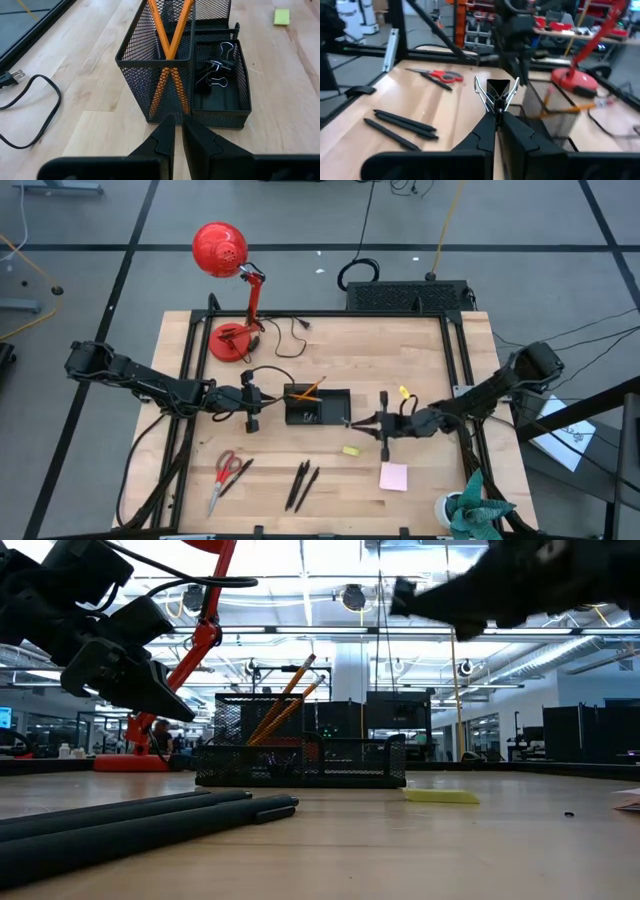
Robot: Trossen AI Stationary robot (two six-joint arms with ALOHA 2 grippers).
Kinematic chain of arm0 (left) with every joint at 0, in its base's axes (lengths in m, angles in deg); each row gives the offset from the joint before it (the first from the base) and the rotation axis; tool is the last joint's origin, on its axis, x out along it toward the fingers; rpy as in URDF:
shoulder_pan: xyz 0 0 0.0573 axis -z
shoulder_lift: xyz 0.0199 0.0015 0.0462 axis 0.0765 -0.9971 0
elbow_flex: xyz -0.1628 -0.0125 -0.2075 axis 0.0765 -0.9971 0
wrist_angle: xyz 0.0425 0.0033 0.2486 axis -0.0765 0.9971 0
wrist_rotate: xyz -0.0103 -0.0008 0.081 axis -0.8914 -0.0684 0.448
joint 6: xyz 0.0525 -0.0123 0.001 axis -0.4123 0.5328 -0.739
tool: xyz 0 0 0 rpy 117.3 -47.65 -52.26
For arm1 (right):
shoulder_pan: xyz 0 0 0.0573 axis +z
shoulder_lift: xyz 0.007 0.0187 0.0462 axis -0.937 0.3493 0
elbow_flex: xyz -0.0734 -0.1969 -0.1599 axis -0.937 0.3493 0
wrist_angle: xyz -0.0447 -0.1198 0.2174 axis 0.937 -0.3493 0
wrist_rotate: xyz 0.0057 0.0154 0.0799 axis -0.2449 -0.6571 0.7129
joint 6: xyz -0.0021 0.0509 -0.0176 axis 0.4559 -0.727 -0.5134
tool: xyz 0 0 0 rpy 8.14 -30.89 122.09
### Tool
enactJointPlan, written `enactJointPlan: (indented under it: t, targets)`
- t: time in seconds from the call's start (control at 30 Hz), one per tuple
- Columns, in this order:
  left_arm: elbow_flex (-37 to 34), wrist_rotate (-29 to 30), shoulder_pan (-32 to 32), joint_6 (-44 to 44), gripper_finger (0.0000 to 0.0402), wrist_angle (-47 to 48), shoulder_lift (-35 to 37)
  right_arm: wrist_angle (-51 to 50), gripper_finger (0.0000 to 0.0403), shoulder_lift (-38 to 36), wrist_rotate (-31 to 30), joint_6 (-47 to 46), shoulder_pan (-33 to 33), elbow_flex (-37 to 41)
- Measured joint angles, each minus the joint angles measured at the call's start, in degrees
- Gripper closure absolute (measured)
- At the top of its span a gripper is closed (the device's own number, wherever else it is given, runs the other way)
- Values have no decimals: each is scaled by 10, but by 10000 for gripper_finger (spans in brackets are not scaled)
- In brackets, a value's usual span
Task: Pick and place office supplies into organizer
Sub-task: Put the binder clip into the bottom left section of the desk organizer
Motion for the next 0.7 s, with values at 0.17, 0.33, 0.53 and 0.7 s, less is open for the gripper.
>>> enactJointPlan:
  t: [0.17, 0.33, 0.53, 0.7]
  targets:
    - [0, 0, 0, -12, 360, -4, 0, 5, 392, 27, 0, -29, -16, 6]
    - [0, 14, 0, -13, 360, -6, 0, 6, 392, 83, 2, -21, -25, -50]
    - [0, 16, 0, -13, 360, -5, 0, -39, 392, 166, 2, -4, -40, -156]
    - [0, 16, 0, -13, 360, -5, 0, -133, 392, 246, -1, -4, -53, -254]
